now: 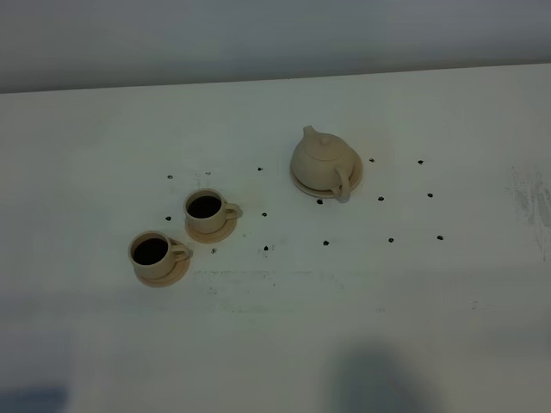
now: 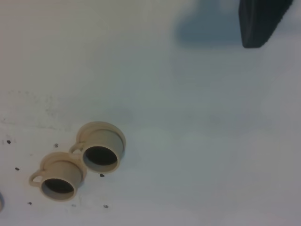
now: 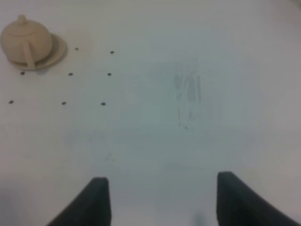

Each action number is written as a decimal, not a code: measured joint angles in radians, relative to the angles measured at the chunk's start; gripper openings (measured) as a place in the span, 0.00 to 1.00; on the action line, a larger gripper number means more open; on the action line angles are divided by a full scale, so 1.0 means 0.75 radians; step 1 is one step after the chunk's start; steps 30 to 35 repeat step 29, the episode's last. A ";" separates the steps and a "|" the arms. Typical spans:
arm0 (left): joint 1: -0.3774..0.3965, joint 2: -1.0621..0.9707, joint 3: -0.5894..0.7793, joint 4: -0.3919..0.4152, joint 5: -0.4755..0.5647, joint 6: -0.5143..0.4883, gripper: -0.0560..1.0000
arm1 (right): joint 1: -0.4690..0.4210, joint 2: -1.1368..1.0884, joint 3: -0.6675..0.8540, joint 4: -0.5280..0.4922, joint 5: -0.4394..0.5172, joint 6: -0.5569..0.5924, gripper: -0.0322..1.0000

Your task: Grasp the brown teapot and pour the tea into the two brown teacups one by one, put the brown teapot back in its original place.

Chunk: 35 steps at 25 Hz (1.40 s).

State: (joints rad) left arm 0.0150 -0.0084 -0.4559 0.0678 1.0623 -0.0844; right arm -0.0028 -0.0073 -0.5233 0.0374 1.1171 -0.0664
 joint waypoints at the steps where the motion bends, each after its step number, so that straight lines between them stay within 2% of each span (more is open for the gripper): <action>1: 0.000 0.000 0.000 0.000 0.000 0.000 0.46 | 0.000 0.000 0.000 0.000 0.000 0.000 0.50; 35: 0.000 0.000 0.000 0.000 0.000 0.000 0.46 | 0.000 0.000 0.000 0.000 0.000 0.000 0.46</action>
